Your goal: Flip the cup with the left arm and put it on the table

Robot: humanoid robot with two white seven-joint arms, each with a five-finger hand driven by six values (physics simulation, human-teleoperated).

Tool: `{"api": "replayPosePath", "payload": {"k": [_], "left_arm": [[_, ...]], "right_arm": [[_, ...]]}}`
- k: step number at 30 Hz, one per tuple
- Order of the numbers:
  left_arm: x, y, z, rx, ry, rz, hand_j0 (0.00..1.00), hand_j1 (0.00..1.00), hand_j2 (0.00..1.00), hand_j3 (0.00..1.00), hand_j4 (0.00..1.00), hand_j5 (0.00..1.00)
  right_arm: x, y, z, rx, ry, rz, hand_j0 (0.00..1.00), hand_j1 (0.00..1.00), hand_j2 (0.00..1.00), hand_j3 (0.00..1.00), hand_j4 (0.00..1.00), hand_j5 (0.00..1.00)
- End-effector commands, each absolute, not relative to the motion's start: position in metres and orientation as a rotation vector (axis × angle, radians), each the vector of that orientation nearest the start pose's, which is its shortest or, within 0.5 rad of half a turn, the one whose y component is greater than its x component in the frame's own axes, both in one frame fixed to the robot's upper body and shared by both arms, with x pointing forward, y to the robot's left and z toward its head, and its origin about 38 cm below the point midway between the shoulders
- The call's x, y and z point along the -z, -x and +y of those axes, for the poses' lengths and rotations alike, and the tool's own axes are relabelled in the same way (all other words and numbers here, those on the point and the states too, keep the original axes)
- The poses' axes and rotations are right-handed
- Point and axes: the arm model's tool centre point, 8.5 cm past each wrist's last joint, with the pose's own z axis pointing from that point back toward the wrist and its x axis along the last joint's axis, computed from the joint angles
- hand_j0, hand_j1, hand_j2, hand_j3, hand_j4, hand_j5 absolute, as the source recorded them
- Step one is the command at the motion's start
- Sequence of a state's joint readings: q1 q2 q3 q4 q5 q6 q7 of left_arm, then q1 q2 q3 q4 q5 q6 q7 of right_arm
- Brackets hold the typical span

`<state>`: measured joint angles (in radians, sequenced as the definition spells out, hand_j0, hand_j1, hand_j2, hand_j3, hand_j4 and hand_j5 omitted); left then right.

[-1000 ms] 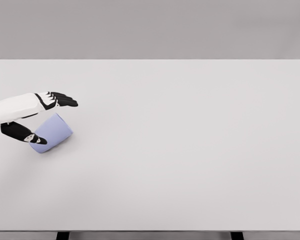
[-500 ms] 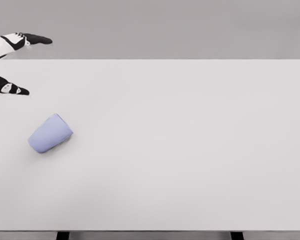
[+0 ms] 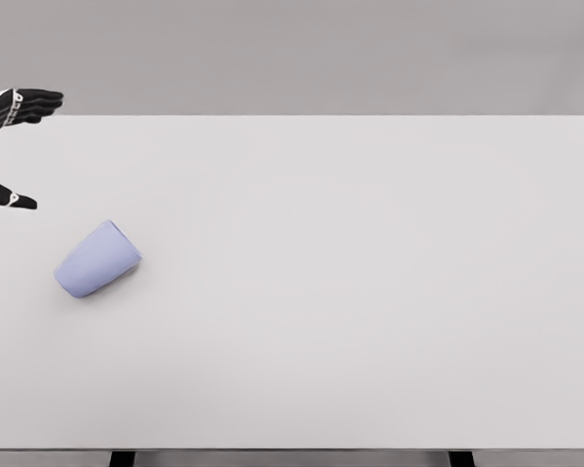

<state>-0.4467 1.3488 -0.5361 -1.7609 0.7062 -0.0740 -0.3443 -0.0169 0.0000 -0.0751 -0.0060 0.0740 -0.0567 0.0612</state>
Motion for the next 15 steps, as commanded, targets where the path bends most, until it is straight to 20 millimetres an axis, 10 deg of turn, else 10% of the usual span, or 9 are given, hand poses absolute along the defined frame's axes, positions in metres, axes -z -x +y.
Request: {"api": "replayPosePath", "payload": {"k": [1,6,15], "left_arm": [[-0.293,-0.378,0.402,1.016,-0.064,-1.362,1.0,1.0,1.0,1.0,1.0,1.0],[-0.239,-0.382,0.38,1.035,-0.077,-1.26,1.0,1.0,1.0,1.0,1.0,1.0],[-0.201,-0.373,0.372,1.05,-0.099,-1.21,1.0,1.0,1.0,1.0,1.0,1.0]], "right_arm": [[0.262,-0.019,-0.267,-0.004,0.026,-0.08,1.0,1.0,1.0,1.0,1.0,1.0],[0.262,-0.019,-0.267,-0.004,0.026,-0.08,1.0,1.0,1.0,1.0,1.0,1.0],[0.262,-0.019,-0.267,-0.004,0.026,-0.08,1.0,1.0,1.0,1.0,1.0,1.0]]}}
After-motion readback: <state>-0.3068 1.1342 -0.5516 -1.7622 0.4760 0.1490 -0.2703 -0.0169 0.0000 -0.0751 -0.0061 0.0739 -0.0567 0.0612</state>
